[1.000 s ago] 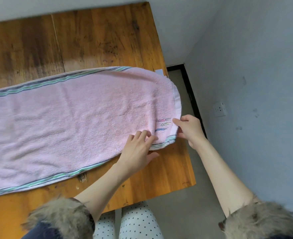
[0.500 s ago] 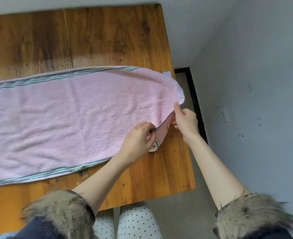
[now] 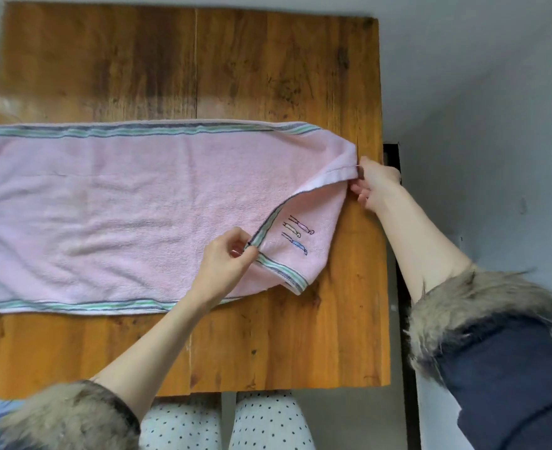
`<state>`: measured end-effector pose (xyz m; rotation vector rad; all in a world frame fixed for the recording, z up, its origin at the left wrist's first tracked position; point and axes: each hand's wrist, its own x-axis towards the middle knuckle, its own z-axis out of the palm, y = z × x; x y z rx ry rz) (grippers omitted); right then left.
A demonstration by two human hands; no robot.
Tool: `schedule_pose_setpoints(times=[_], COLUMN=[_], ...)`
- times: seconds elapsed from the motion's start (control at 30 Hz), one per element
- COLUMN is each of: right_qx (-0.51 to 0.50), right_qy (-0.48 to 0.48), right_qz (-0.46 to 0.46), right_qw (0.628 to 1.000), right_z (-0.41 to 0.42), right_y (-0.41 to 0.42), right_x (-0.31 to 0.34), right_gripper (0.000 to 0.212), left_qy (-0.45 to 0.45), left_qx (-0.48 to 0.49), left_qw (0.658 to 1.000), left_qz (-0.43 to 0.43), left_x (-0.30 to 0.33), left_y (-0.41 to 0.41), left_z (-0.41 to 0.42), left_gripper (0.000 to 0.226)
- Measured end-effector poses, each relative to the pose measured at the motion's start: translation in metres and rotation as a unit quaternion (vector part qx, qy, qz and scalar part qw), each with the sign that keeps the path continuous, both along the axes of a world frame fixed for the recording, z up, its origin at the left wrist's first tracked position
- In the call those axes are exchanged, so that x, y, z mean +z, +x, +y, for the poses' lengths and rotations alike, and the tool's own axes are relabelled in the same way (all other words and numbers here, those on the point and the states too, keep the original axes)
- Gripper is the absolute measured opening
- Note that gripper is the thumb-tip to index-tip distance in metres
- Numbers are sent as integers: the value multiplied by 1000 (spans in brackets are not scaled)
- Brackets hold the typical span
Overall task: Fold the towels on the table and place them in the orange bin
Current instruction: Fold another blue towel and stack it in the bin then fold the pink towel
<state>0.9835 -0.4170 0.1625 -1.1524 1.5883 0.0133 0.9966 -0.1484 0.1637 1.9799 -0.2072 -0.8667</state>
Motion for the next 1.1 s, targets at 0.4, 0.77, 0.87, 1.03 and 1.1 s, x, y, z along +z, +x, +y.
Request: schedule_pose_setpoints(times=[0.4,0.77,0.87,1.03,1.1], right_qx=[-138,319,395,482,510], right_qy=[80,-289,-300,-332,-331], right_qz=[-132,-121,-143,-158,-163], right_qw=[978,894,856,795,777], right_z=[46,201,252,328,352], right_y=[43,134,164,212,228], right_x=[49,122,133,133,126], right_gripper=[8,23,22,24,25], left_qy=[-91,-177,-196,-212,-193], left_qx=[108,239,282,372,400], left_qw=[990,953,936,900,892], left_qz=[22,-60,-77,-81,-79], left_x=[23,79,89,87,79], left_y=[23,80,94,113,117], left_z=[49,158,198,262,282], left_gripper=[18,12,19,31,24])
